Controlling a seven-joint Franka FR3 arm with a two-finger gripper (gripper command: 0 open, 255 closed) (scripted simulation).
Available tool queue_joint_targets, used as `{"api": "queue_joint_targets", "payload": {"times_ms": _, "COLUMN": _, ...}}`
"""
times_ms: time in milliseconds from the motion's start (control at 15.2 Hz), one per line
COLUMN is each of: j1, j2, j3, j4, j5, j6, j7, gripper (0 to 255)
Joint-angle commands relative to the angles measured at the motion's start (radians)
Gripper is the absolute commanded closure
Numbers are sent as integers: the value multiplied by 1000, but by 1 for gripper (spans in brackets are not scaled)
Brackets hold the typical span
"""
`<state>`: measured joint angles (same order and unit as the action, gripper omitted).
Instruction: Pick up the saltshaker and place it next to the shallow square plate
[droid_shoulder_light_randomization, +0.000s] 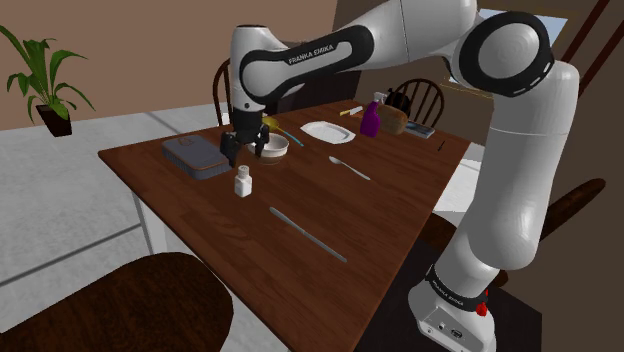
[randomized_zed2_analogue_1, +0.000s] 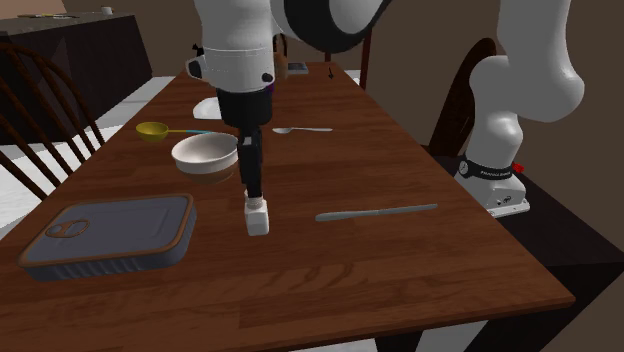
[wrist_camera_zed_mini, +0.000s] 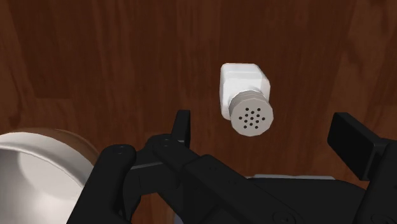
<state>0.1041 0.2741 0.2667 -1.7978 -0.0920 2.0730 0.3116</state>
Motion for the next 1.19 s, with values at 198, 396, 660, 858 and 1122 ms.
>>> {"api": "queue_joint_targets", "payload": {"times_ms": 198, "j1": 2, "j2": 31, "j3": -4, "j4": -23, "j5": -11, "j6": 54, "j7": 6, "gripper": 0}}
{"api": "queue_joint_targets", "payload": {"times_ms": 396, "j1": 3, "j2": 41, "j3": -5, "j4": -33, "j5": -15, "j6": 72, "j7": 8, "gripper": 0}}
{"api": "queue_joint_targets", "payload": {"times_ms": 660, "j1": 3, "j2": 41, "j3": -5, "j4": -32, "j5": -15, "j6": 72, "j7": 8, "gripper": 0}}
{"api": "queue_joint_targets", "payload": {"times_ms": 858, "j1": 3, "j2": 41, "j3": -5, "j4": -32, "j5": -15, "j6": 72, "j7": 8, "gripper": 255}}
{"api": "queue_joint_targets", "payload": {"times_ms": 1122, "j1": 3, "j2": 40, "j3": -5, "j4": -32, "j5": -15, "j6": 72, "j7": 8, "gripper": 255}}
